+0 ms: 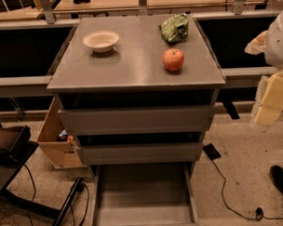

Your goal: Close bottom drawer

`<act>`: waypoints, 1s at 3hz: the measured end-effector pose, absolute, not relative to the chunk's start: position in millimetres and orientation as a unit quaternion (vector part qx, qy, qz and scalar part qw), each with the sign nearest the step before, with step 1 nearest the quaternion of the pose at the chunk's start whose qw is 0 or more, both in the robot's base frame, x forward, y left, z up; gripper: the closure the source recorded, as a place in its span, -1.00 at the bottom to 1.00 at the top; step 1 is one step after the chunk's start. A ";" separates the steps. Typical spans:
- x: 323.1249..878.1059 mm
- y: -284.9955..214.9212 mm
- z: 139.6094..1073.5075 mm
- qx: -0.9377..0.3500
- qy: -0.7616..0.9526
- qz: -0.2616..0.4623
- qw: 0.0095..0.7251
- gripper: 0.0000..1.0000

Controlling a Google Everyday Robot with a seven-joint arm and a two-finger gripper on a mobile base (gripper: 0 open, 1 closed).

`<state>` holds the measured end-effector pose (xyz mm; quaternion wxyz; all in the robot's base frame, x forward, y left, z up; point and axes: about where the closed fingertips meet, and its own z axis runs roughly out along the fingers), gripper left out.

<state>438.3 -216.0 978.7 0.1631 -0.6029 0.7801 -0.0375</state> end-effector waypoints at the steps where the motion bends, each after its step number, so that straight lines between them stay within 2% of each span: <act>1: 438.3 -216.0 978.6 -0.603 0.780 -0.038 0.163 -1.00; 3: 409.7 -236.7 903.3 -0.598 0.779 -0.049 0.184 -1.00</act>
Offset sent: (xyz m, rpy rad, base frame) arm -0.0307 -0.0147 -0.1018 -0.0154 -0.0854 -0.0051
